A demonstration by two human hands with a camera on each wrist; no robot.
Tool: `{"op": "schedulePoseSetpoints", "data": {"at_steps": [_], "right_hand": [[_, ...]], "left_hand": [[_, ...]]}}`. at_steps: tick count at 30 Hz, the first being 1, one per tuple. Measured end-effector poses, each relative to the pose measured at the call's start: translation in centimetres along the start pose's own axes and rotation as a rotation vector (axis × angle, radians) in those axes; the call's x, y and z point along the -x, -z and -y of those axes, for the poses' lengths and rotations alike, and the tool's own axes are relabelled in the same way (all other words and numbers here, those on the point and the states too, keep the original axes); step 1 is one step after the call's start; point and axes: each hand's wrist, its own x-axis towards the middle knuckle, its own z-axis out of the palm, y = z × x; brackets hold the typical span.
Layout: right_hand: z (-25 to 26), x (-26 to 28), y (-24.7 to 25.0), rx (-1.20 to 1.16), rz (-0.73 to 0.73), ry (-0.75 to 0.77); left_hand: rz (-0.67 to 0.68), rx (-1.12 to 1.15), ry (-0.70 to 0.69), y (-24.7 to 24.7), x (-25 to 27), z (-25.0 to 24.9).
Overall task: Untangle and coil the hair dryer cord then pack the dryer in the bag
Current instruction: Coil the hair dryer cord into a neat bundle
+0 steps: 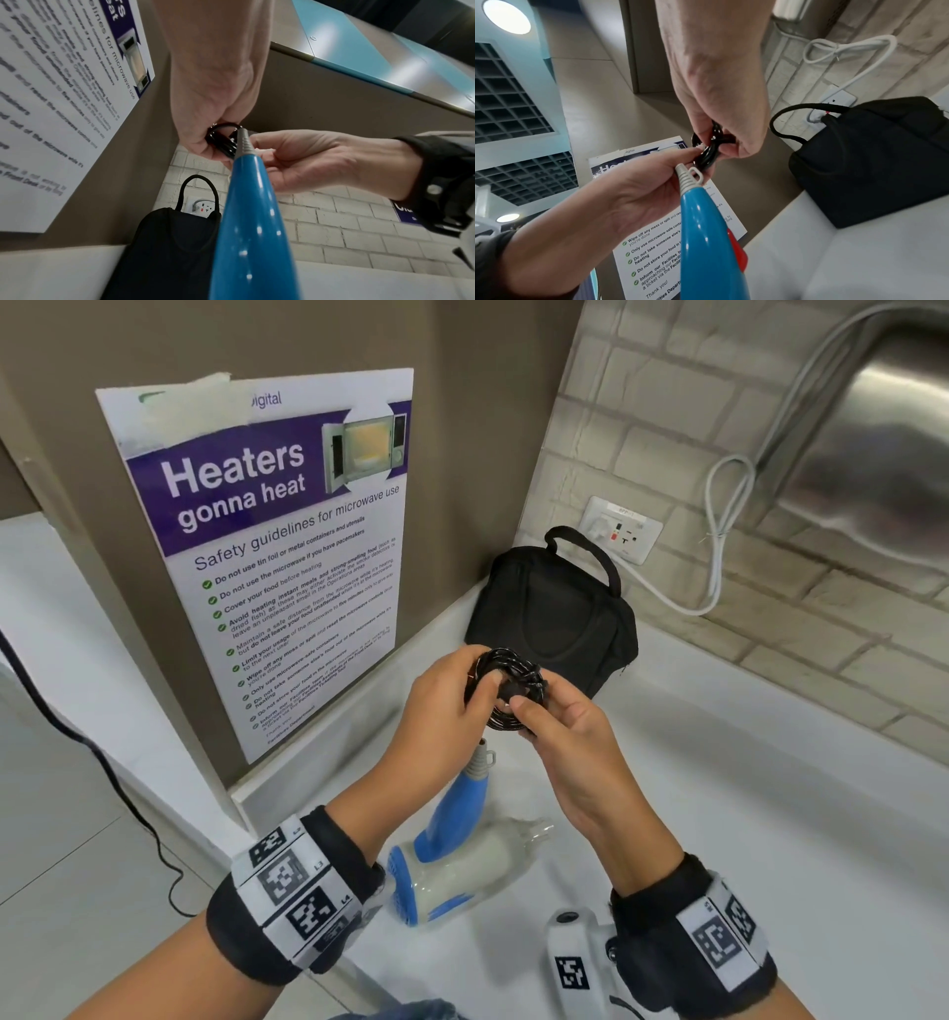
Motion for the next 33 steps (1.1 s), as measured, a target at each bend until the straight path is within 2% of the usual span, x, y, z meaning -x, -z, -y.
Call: {"op": "schedulePoseSetpoints", "data": {"at_steps": [4,10,18,20,22,26,33], "right_hand": [[0.3,-0.3,0.4,0.048,0.005,0.029],[0.3,-0.4,1.4,0.075,0.042,0.002],[0.0,-0.6,2.0,-0.184,0.168,-0.060],[0.0,-0.7,1.8,-0.260,0.175,-0.068],[-0.3,-0.7,1.5,-0.317,0.146,-0.079],[-0.8,-0.7,1.2,-0.381,0.068,-0.065],[-0.2,-0.8,1.1,-0.355,0.000,0.000]], "left_hand": [[-0.001,0.102,0.040,-0.1,0.1,0.0],[0.082,0.374,0.236,0.0,-0.2,-0.6],[0.243,0.650,0.415,1.0,-1.0,0.1],[0.223,0.704,0.447,0.8,-1.2,0.4],[0.146,0.743,0.473,0.6,-1.2,0.5],[0.061,0.573,0.339,0.3,-1.0,0.6],[0.086,0.366,0.174,-0.2,-0.6,0.7]]}}
